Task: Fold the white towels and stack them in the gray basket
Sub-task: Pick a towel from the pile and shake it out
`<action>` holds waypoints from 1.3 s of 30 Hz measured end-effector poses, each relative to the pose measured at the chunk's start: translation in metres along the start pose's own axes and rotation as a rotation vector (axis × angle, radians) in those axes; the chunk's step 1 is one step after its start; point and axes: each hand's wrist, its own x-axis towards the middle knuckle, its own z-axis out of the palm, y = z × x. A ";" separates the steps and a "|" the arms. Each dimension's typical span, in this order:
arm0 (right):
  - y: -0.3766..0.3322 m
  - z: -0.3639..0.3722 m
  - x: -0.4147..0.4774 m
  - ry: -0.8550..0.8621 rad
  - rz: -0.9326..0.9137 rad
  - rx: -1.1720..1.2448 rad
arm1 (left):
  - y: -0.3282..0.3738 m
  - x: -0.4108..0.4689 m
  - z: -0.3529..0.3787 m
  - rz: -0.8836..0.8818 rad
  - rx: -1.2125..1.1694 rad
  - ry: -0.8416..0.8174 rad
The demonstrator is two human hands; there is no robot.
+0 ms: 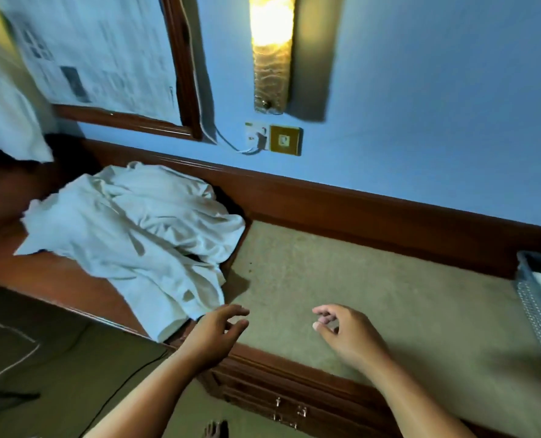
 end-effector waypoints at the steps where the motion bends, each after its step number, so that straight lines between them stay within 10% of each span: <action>1: -0.014 0.014 0.005 -0.027 -0.016 0.000 | -0.014 -0.005 -0.014 -0.026 -0.013 0.024; 17: -0.257 0.201 0.143 -0.123 -0.087 0.106 | -0.215 0.033 -0.228 -0.075 -0.024 0.093; 39: -0.363 0.385 0.357 -0.271 0.121 -0.163 | -0.340 0.096 -0.377 -0.258 -0.093 0.207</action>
